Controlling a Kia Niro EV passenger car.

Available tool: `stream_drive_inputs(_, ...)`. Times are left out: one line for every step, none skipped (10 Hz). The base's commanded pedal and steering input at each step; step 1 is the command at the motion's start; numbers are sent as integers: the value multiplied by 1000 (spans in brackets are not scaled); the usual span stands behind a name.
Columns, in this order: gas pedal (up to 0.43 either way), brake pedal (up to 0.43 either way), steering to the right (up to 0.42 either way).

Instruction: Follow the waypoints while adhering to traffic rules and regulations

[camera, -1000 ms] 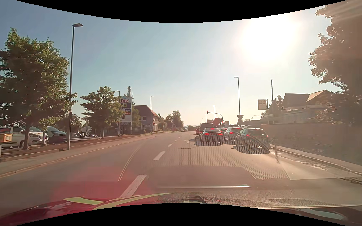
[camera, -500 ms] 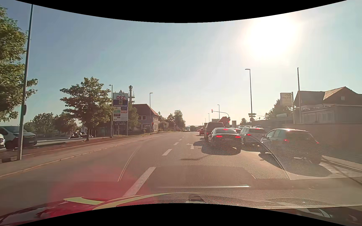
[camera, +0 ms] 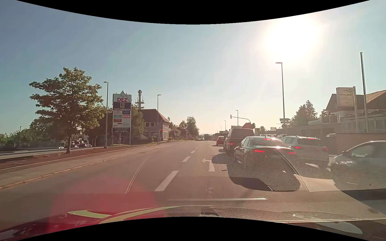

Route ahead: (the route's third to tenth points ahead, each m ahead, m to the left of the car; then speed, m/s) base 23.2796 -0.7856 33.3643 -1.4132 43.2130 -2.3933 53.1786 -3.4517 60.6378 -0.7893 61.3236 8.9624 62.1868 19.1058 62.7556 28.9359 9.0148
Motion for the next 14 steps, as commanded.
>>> stream_drive_inputs(0,0,7)
stream_drive_inputs(0,0,11)
stream_drive_inputs(0,0,18)
stream_drive_inputs(0,0,23)
stream_drive_inputs(0,18,25)
stream_drive_inputs(0,37,25)
stream_drive_inputs(0,43,24)
stream_drive_inputs(0,43,24)
stream_drive_inputs(0,49,24)
stream_drive_inputs(0,55,24)
stream_drive_inputs(0,61,24)
stream_drive_inputs(0,61,24)
stream_drive_inputs(0,67,23)
stream_drive_inputs(0,73,22)
